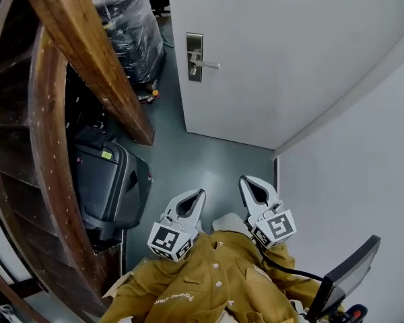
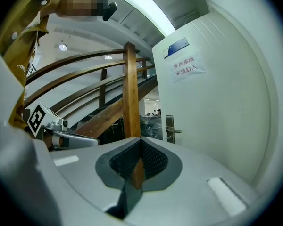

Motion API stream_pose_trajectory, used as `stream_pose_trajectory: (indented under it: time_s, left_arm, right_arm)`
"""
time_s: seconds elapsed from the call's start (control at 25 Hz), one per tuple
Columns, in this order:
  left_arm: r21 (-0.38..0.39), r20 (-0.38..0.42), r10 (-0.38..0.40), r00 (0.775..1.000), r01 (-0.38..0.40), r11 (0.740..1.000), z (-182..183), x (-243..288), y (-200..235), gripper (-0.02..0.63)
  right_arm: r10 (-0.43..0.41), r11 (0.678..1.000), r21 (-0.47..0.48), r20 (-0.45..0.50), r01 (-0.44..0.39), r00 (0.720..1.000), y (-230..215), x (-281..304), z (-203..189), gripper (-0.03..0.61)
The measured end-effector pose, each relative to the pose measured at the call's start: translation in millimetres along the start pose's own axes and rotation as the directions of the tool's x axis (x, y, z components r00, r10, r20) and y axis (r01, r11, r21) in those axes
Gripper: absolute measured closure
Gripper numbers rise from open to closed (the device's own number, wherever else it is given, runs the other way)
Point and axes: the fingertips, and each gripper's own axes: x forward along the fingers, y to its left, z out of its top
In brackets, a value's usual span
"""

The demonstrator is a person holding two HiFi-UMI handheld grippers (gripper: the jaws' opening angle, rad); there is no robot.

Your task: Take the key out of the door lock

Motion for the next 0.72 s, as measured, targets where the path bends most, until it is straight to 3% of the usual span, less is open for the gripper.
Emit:
stream_pose_trajectory:
  time_s: [0.28, 0.48, 0.72]
  left_arm:
    - [-0.022, -0.020, 0.001, 1.000, -0.002, 1.000, 17, 108, 56, 0.612]
    - [-0.034, -0.019, 0.080, 0.997, -0.080, 0.996, 47, 193, 92, 0.612]
    - [-0.066, -0.003, 0.190, 0.982, -0.189, 0.980, 70, 239, 126, 0.612]
  right_arm:
    - [-0.004, 1.000, 0.017, -0.038, 0.004, 0.999, -106, 80, -5, 0.574]
    - [0.115, 0.993, -0.020, -0.062, -0.117, 0.991, -180, 149, 18, 0.574]
    - [0.258, 0.964, -0.043, -0.084, -0.262, 0.962, -217, 228, 34, 0.574]
